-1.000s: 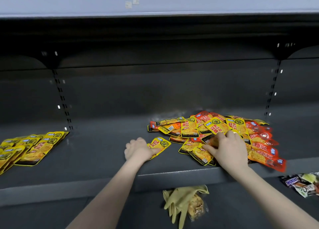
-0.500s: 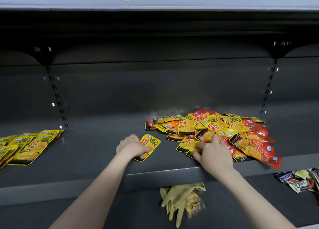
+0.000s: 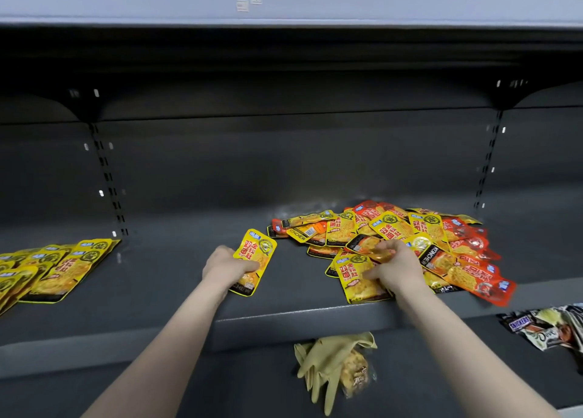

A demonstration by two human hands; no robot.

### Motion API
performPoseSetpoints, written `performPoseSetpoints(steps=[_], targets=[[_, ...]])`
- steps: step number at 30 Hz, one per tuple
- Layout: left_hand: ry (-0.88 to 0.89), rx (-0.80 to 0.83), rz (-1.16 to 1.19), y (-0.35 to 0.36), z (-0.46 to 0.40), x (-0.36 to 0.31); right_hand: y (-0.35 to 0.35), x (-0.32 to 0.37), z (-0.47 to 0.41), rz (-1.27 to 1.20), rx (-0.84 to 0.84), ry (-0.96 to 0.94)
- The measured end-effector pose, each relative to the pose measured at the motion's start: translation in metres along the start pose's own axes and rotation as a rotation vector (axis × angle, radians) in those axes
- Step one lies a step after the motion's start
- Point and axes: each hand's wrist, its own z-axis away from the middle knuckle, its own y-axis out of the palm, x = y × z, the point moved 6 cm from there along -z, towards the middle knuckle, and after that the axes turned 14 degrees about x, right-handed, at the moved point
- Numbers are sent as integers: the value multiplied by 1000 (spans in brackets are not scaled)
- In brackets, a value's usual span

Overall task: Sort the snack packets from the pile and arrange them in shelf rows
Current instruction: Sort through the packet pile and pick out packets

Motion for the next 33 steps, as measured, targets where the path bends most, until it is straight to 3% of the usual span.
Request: performPoseSetpoints(steps=[2, 7, 9, 17, 26, 33], targets=[[21, 18, 65, -1, -2, 4, 1, 1, -2, 52, 38, 33], [71, 69, 140, -2, -6, 7, 19, 22, 3, 462, 132, 49], [82, 73, 168, -4, -5, 6, 30, 25, 2, 479, 191, 56], [72, 106, 176, -20, -1, 11, 39, 32, -2, 228, 375, 12], [90, 139, 267, -33, 7, 18, 57, 50, -11, -116, 321, -153], [192, 11, 371, -60, 30, 25, 103, 61, -22, -267, 379, -200]])
